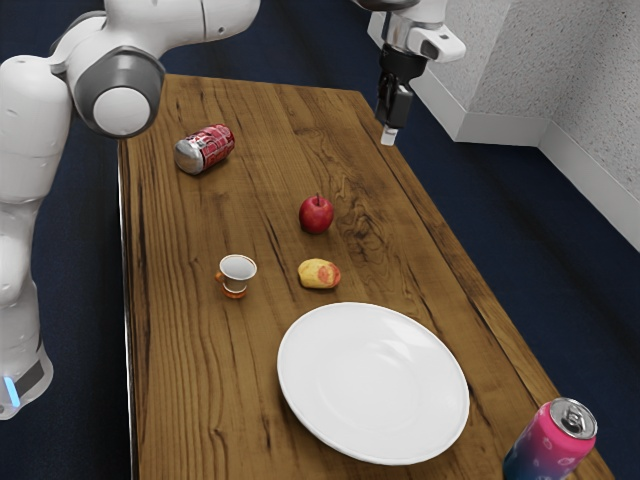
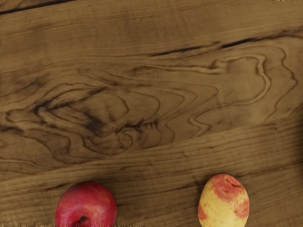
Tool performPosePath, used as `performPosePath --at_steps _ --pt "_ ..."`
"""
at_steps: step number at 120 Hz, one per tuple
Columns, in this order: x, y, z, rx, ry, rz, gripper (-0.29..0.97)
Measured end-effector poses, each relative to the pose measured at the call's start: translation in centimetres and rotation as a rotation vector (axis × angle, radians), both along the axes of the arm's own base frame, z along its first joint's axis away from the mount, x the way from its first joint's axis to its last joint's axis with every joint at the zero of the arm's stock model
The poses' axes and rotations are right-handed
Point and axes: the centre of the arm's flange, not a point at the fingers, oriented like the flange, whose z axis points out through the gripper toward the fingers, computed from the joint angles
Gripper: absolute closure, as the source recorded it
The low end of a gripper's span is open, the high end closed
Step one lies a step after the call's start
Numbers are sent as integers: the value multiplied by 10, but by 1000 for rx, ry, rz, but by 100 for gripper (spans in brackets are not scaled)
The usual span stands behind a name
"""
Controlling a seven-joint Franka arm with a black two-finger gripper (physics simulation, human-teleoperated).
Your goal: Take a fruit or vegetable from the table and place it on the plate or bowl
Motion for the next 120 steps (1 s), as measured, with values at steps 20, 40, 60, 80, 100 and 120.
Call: performPosePath --at_steps 20,40,60,80,100,120 --pt "-1 1 0 5 3 41 0" --pt "-14 3 37 2 -60 76 0" --pt "-50 -12 93 -9 -139 75 0" --pt "-27 -18 63 7 -87 110 0" --pt "-1 -10 6 57 9 69 0" --pt "18 6 -59 100 91 2 0"
